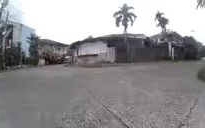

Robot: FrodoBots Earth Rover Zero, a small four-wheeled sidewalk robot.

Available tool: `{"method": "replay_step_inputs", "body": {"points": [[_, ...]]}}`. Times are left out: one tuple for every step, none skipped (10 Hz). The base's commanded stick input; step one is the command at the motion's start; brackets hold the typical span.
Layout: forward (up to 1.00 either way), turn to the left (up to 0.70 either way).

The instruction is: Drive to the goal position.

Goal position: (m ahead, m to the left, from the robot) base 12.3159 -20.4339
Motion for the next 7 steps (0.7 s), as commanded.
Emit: {"method": "replay_step_inputs", "body": {"points": [[1.00, -0.23], [1.00, -0.23], [1.00, -0.23], [1.00, -0.23], [1.00, -0.23], [1.00, -0.23], [1.00, -0.23]]}}
